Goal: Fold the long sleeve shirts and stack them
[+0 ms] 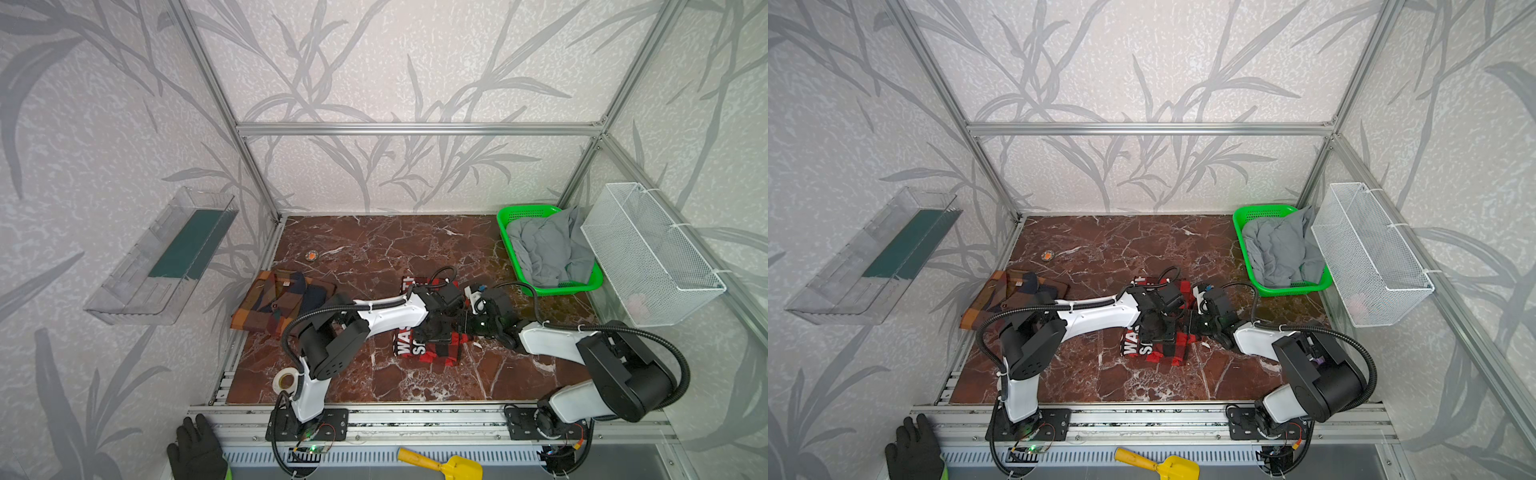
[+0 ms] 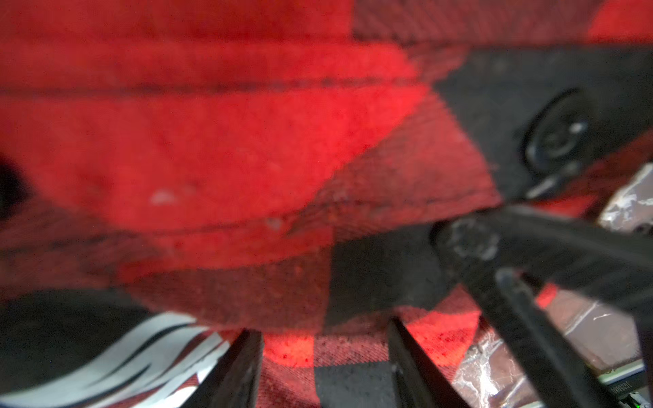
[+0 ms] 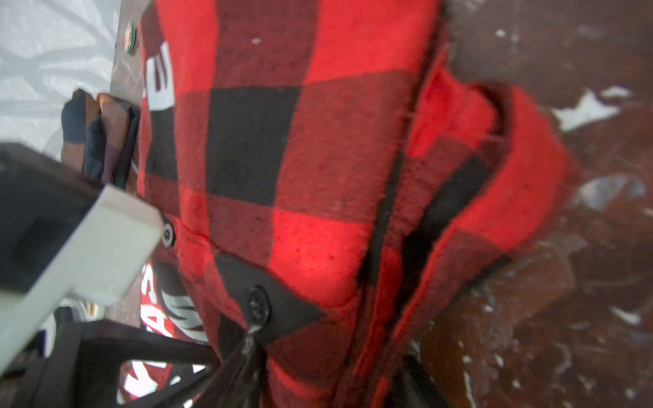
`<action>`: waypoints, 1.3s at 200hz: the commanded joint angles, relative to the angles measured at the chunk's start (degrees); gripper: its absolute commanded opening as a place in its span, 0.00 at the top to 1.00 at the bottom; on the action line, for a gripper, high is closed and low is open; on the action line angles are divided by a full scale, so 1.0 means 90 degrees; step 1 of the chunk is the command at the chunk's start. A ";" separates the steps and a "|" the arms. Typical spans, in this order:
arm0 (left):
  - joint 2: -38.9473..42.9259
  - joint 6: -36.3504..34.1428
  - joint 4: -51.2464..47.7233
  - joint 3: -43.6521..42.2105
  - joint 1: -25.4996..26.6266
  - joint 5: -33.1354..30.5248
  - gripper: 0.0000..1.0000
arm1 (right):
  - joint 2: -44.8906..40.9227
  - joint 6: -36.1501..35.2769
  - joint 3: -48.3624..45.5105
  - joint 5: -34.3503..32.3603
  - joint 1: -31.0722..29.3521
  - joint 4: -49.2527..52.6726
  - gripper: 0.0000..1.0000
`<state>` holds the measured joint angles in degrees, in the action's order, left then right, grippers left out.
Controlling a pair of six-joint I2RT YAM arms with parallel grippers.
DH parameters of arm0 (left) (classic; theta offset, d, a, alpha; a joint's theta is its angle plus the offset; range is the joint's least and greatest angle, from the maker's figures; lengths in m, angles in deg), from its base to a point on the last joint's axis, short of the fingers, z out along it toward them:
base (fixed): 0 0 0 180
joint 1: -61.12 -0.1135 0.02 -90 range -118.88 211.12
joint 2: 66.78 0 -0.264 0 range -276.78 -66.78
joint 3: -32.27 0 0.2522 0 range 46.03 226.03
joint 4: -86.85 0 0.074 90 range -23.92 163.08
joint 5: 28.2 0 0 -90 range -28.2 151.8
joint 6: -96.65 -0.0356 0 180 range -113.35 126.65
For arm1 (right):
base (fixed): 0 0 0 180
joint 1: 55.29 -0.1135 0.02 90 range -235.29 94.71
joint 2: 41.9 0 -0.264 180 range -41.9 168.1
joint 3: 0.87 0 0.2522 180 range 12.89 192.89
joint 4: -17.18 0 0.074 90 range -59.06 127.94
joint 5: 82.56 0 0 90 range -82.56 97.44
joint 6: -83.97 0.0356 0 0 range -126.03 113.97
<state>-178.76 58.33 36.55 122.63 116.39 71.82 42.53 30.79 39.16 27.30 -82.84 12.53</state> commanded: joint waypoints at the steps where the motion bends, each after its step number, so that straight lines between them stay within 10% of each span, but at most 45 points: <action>1: -0.0047 0.0128 0.0129 -0.0242 0.0012 0.0156 0.42 | 0.0013 0.0183 0.0050 -0.0202 -0.0034 -0.0084 0.67; 85: 0.1395 0.0052 -0.0490 -0.0204 -0.0259 -0.0371 0.42 | -0.0809 -0.0463 0.0451 -0.1016 -0.0204 0.1128 1.00; 188: 0.4913 -0.0755 -0.1147 -0.1067 -0.1968 -0.1781 0.39 | -0.3489 -0.2177 0.2363 -0.2754 -0.0201 0.5914 1.00; 260: 0.6158 -0.1487 -0.0577 -0.2285 -0.3189 -0.1120 0.36 | -0.2793 -0.3187 0.4570 -0.4690 -0.0784 0.8674 1.00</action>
<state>-126.17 48.36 29.03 105.73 90.11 59.65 14.02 6.86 75.92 -4.53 -86.47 80.99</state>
